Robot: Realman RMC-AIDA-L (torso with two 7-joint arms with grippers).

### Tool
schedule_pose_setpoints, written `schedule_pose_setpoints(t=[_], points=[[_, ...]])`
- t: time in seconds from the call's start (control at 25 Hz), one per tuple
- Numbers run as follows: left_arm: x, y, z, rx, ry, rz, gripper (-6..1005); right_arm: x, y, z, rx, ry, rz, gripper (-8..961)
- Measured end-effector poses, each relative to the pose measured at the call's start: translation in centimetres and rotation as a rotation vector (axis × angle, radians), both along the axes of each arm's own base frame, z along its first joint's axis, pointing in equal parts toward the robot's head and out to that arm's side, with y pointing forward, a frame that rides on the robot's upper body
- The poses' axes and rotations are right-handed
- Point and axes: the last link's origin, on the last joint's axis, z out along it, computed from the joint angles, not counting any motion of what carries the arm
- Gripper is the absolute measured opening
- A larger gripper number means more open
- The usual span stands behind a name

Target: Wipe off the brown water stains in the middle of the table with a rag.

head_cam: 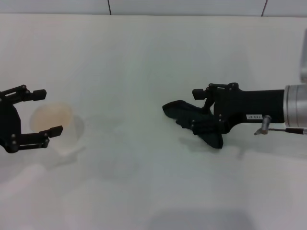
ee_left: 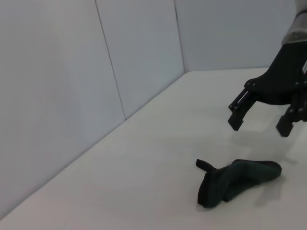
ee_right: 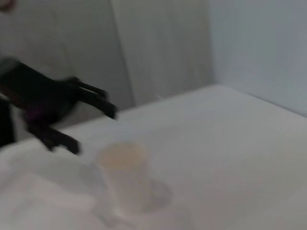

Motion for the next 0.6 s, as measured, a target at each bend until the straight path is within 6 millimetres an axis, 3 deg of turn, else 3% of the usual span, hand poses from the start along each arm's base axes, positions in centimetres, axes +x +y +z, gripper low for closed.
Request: schedule_pose_setpoints(t=[0.2, 0.6], points=[[0.2, -0.1, -0.4, -0.015, -0.011, -0.004, 862, 0.2, -0.4, 0.0, -0.007, 0.024, 0.055, 843], [0.2, -0.6, -1.2, -0.047, -0.041, -0.005, 862, 1.0, -0.3, -0.8, -0.022, -0.084, 0.080, 841]])
